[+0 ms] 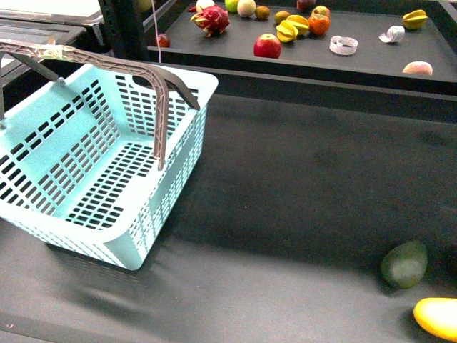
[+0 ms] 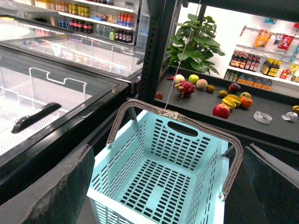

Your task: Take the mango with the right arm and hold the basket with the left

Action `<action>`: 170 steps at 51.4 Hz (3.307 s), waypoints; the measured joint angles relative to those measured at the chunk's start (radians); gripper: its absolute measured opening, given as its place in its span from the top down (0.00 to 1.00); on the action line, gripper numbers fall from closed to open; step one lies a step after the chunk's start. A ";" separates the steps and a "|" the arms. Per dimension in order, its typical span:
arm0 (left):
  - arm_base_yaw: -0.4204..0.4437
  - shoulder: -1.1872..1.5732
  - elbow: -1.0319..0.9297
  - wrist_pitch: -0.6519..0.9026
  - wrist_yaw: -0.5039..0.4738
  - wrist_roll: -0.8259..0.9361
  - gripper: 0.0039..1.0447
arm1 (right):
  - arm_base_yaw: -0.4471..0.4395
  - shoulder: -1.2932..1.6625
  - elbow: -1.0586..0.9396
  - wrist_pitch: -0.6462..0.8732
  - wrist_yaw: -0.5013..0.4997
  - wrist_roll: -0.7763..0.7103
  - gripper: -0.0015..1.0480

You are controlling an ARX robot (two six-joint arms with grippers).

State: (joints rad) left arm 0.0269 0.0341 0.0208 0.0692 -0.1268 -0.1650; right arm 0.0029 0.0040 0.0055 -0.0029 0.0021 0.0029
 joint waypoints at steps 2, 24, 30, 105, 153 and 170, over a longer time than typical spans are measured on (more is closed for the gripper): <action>0.047 0.048 0.001 0.024 0.038 -0.044 0.05 | 0.000 0.000 0.000 0.000 0.000 0.000 0.08; 0.071 1.127 0.174 0.698 0.132 -0.340 0.05 | 0.000 0.000 0.000 0.000 0.000 0.000 0.08; 0.040 1.349 0.260 0.759 0.136 -0.394 0.05 | 0.000 0.000 0.000 0.000 0.000 0.000 0.08; -0.240 2.083 1.091 0.517 0.031 -0.627 0.27 | 0.000 0.000 0.000 0.000 0.000 0.000 0.08; -0.356 1.653 0.737 0.528 0.226 -0.311 0.91 | 0.000 0.000 0.000 0.000 0.000 0.000 0.08; -0.455 1.410 0.466 0.648 0.209 -0.140 0.91 | 0.000 0.000 0.000 0.000 0.000 0.000 0.08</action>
State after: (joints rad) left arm -0.4286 1.4441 0.4870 0.7170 0.0826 -0.3046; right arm 0.0029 0.0040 0.0055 -0.0029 0.0021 0.0029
